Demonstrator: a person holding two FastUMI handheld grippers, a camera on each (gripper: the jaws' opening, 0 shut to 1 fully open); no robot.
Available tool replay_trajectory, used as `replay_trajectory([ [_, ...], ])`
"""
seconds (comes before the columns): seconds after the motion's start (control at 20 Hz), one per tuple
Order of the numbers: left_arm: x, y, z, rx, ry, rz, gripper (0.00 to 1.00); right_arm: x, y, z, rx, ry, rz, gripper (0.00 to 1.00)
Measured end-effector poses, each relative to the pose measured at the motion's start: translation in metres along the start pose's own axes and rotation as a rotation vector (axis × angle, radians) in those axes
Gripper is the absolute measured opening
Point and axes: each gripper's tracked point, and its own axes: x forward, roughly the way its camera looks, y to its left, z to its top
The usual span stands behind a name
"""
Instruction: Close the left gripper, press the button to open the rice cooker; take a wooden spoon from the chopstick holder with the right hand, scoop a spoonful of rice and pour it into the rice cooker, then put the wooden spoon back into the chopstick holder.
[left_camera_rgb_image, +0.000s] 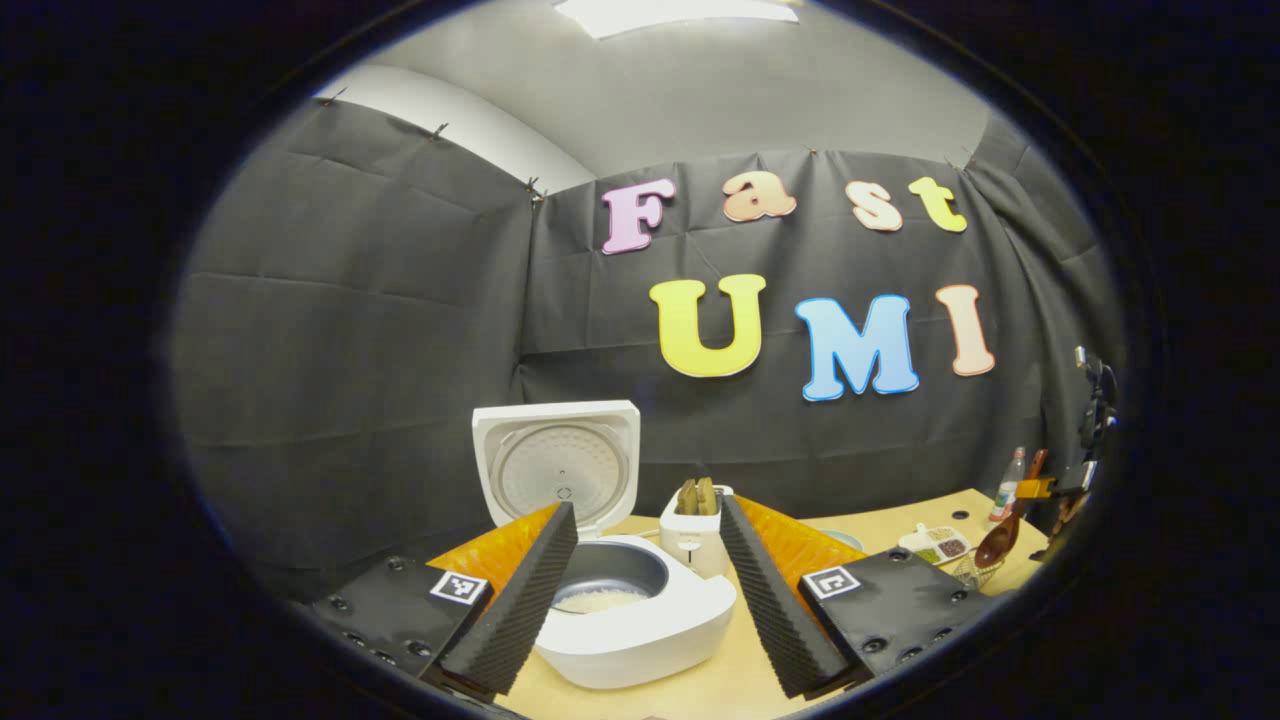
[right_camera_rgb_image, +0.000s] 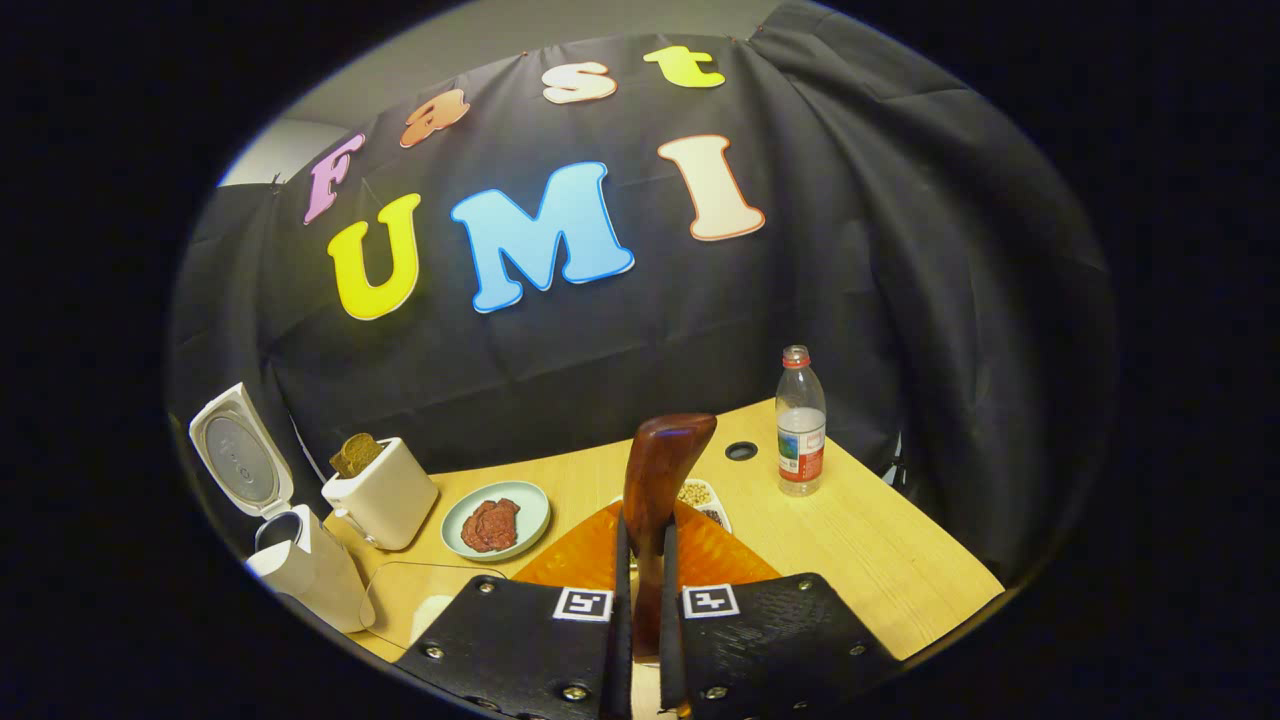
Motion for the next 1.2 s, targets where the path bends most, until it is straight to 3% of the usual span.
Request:
replay_trajectory([
  [0.2, -0.001, 0.005, 0.0, 0.0, -0.002, 0.011, 0.95, 0.009, -0.008, -0.027, 0.042, 0.073, -0.017, 0.12],
  [0.4, 0.004, 0.011, 0.001, -0.009, -0.005, 0.015, 0.99, 0.004, -0.013, -0.043, 0.079, 0.114, -0.026, 0.16],
  [0.5, 0.009, 0.015, 0.002, -0.007, -0.01, 0.017, 0.95, -0.002, -0.016, -0.026, 0.066, 0.068, -0.037, 0.31],
  [0.6, 0.018, 0.019, 0.005, -0.006, -0.015, 0.022, 0.98, -0.012, -0.02, -0.009, 0.029, 0.02, -0.067, 0.65],
  [0.65, 0.023, 0.022, 0.007, -0.008, -0.018, 0.026, 0.98, -0.019, -0.025, 0.003, 0.003, -0.007, -0.091, 0.99],
  [0.9, 0.06, 0.047, 0.028, 0.007, -0.05, 0.073, 0.98, -0.054, -0.028, 0.051, -0.125, -0.14, -0.151, 1.0],
  [1.05, 0.09, 0.065, 0.045, 0.016, -0.069, 0.102, 0.95, -0.073, -0.022, 0.07, -0.181, -0.191, -0.154, 0.99],
  [1.2, 0.121, 0.081, 0.067, 0.017, -0.086, 0.12, 0.99, -0.089, -0.01, 0.071, -0.206, -0.207, -0.127, 1.0],
])
